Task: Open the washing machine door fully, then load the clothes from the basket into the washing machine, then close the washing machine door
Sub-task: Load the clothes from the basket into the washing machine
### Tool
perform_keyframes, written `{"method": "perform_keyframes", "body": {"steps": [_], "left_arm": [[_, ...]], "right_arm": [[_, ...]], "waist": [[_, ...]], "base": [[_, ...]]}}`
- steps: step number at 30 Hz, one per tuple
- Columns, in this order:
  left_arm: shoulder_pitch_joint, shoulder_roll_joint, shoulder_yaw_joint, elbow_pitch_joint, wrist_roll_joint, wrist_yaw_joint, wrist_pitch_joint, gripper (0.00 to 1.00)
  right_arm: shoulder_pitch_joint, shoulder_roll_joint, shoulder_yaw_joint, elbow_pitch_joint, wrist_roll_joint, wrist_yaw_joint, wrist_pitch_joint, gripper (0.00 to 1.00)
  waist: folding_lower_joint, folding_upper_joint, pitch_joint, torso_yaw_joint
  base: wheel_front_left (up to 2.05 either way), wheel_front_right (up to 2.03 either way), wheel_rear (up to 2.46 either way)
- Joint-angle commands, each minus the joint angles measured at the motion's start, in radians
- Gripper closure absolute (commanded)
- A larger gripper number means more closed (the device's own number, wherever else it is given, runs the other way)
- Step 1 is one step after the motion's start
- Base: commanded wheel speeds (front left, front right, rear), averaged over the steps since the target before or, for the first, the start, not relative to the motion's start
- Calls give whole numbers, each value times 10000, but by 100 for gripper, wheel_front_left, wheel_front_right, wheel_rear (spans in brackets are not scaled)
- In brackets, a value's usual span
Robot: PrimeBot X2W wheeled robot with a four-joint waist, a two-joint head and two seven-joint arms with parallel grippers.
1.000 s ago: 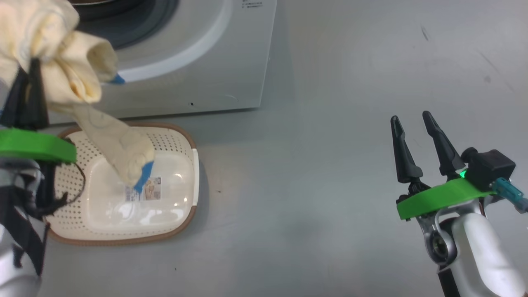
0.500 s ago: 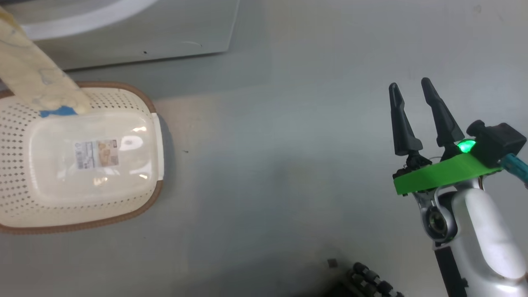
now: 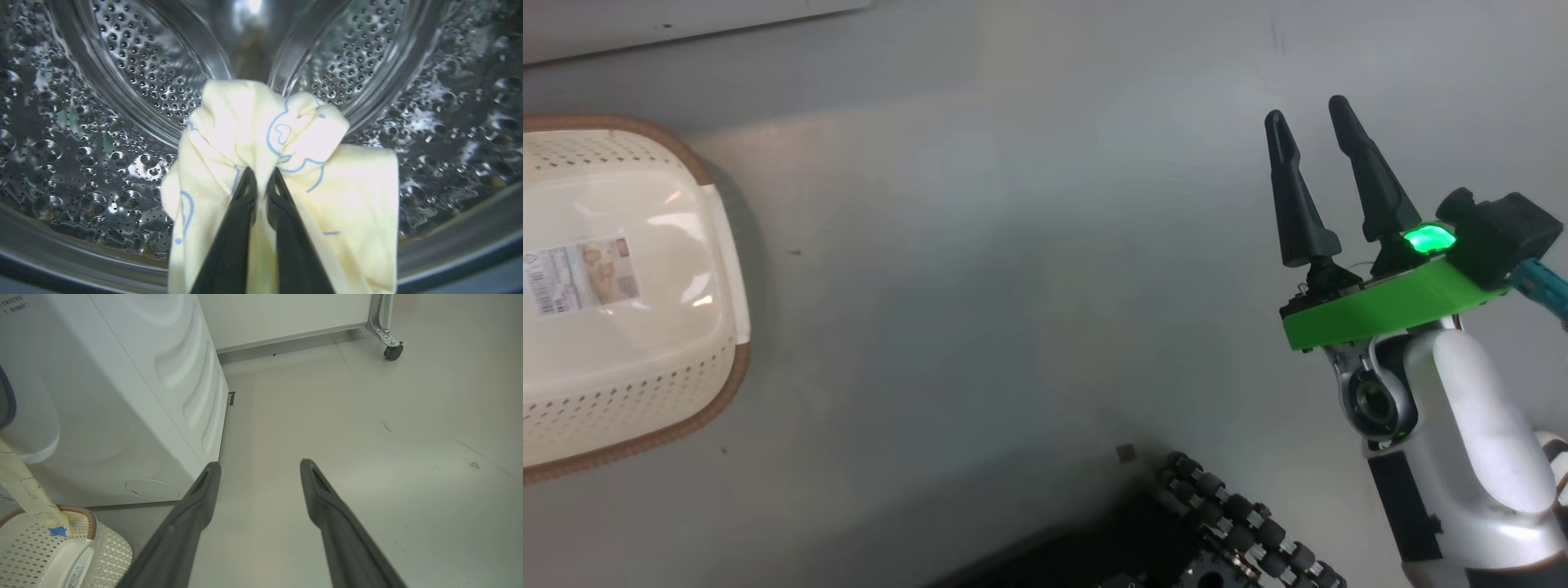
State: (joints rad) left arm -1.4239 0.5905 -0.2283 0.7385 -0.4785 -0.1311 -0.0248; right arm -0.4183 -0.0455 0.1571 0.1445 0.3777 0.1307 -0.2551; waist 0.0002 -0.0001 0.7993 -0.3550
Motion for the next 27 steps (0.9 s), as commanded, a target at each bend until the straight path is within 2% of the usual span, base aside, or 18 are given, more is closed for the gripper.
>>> {"method": "perform_keyframes", "body": {"steps": [1,7,13,25,26,27], "left_arm": [[-702,588,300,-64,-124,5,-24,100],[-2117,965,-149,1048,342,7,-540,100],[-3456,975,-320,1943,687,33,-1377,100],[-3956,748,-1517,3704,1063,8,-1022,100],[-3966,762,-1587,3756,1045,7,-1070,65],[-3969,778,-1651,3813,1025,7,-1120,0]], "right_arm": [[157,-47,140,-263,40,0,-67,0],[122,-47,368,-324,233,0,-67,0],[172,-47,540,-314,310,0,-67,0],[183,-47,768,-313,601,0,-67,0],[181,-47,773,-314,603,0,-67,0],[178,-47,777,-316,601,0,-67,0]], "waist": [[-2,1,298,-336],[-2,1,567,-741],[-2,1,632,-940],[-2,1,669,-1056],[-2,1,674,-1061],[-2,1,683,-1064]], "base": [[0,0,0],[0,0,0],[0,0,0],[0,0,0],[0,0,0],[0,0,0]]}}
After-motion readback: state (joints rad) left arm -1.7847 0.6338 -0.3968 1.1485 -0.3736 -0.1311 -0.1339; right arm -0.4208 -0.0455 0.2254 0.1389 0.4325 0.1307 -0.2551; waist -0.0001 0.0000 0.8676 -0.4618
